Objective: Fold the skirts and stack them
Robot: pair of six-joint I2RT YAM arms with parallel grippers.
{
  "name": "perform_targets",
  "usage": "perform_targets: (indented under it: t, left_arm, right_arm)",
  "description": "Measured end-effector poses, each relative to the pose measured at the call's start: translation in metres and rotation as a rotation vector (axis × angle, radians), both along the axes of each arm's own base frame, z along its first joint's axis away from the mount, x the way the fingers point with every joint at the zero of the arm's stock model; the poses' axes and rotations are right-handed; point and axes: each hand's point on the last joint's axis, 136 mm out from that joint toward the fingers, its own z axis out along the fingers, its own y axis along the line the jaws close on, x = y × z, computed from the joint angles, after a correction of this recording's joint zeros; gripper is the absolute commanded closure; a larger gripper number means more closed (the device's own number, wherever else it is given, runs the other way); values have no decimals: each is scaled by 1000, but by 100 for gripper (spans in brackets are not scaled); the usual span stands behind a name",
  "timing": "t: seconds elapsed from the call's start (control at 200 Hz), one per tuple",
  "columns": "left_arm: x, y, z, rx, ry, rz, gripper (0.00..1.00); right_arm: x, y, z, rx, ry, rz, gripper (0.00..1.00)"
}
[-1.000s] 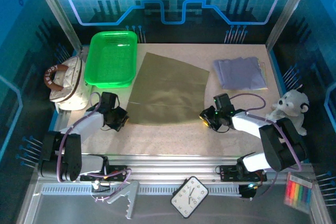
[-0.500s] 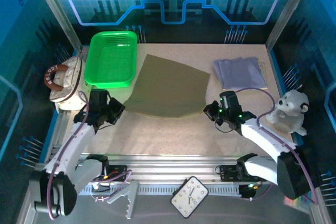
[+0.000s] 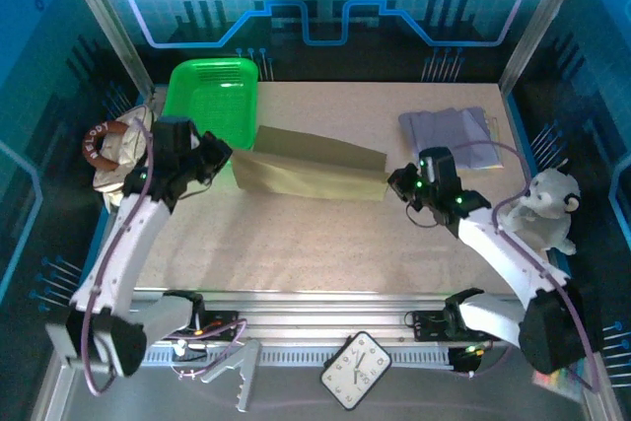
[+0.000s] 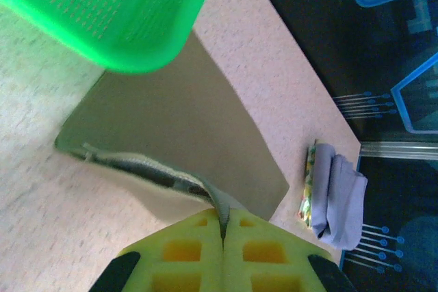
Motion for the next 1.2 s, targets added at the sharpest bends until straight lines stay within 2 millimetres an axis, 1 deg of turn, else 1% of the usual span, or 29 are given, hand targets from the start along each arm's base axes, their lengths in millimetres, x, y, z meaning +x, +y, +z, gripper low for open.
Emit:
perform_targets:
  t: [0.055, 0.11, 0.18, 0.245, 0.34, 0.43, 0.545, 0.605, 0.71, 0.96, 1.08, 1.195]
  left_arm:
    - [19, -3, -4, 11, 8, -17, 100]
    - [35, -6, -10, 17, 19, -37, 100]
    - [53, -10, -19, 27, 38, -66, 100]
    - [69, -12, -23, 43, 45, -89, 100]
    - [90, -14, -18, 73, 26, -113, 100]
    - [105, -15, -13, 97, 6, -129, 100]
    - [125, -16, -16, 118, 8, -143, 100]
    - [133, -16, -24, 126, 26, -148, 100]
    - [148, -17, -43, 141, 76, -164, 100]
    - [183, -19, -84, 167, 180, -188, 100]
    - [188, -21, -103, 189, 227, -201, 100]
    - [188, -32, -117, 227, 260, -219, 100]
  right_arm:
    - [14, -3, 1, -8, -7, -18, 100]
    - [25, -8, -2, -13, -6, -37, 100]
    - [38, -14, -11, -22, 13, -59, 100]
    - [50, -19, -20, -26, 37, -67, 100]
    - [67, -20, -27, -33, 54, -61, 100]
    - [78, -19, -31, -29, 64, -44, 100]
    - [91, -20, -40, -18, 86, -22, 100]
    - [100, -20, -43, -17, 93, -10, 100]
    - [117, -20, -48, -27, 99, 14, 100]
    - [148, -12, -67, -44, 132, 78, 100]
    - [158, -10, -78, -47, 153, 97, 100]
    - [166, -6, -90, -47, 178, 125, 100]
